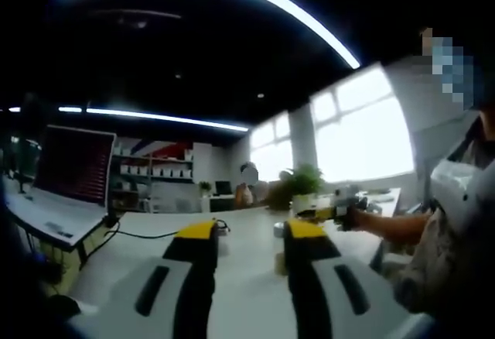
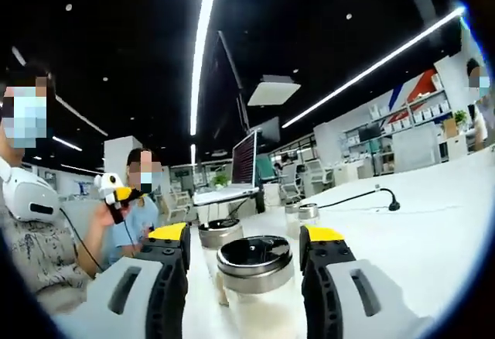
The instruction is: Rotate the seasoning bottle until the label or dispensing opening points toward the visible target arrow and the bottle remains upright within the marked orientation range
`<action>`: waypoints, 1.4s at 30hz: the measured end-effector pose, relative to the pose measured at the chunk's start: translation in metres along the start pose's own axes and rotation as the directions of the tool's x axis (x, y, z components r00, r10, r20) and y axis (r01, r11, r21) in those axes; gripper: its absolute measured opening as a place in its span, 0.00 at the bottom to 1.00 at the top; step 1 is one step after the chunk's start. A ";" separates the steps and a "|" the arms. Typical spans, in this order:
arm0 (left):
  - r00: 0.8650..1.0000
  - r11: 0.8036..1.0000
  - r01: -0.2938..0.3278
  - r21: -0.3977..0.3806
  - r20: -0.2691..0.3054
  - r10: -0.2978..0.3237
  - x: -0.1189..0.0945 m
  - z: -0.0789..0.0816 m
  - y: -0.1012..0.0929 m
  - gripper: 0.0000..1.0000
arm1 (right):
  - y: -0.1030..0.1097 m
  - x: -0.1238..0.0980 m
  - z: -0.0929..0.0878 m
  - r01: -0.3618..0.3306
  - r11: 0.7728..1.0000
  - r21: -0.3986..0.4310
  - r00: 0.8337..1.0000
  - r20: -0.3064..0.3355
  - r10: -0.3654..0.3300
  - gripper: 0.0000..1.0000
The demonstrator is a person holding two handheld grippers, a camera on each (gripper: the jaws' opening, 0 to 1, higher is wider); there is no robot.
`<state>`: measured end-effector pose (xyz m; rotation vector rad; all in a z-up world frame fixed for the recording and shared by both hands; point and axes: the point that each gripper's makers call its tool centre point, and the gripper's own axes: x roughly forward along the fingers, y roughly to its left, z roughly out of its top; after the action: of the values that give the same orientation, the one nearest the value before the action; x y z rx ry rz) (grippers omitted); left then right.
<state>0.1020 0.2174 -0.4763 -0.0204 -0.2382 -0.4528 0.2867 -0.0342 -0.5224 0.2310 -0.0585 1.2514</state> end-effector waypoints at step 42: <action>1.000 1.000 -0.012 -0.010 0.017 0.013 -0.005 0.002 0.005 0.35 | -0.019 0.007 -0.025 0.263 0.958 -0.117 0.958 -0.084 -0.274 0.42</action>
<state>0.0993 0.2247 -0.4758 -0.0350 -0.2523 -0.4414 0.3049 -0.0286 -0.5482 0.0810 -0.0061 0.9833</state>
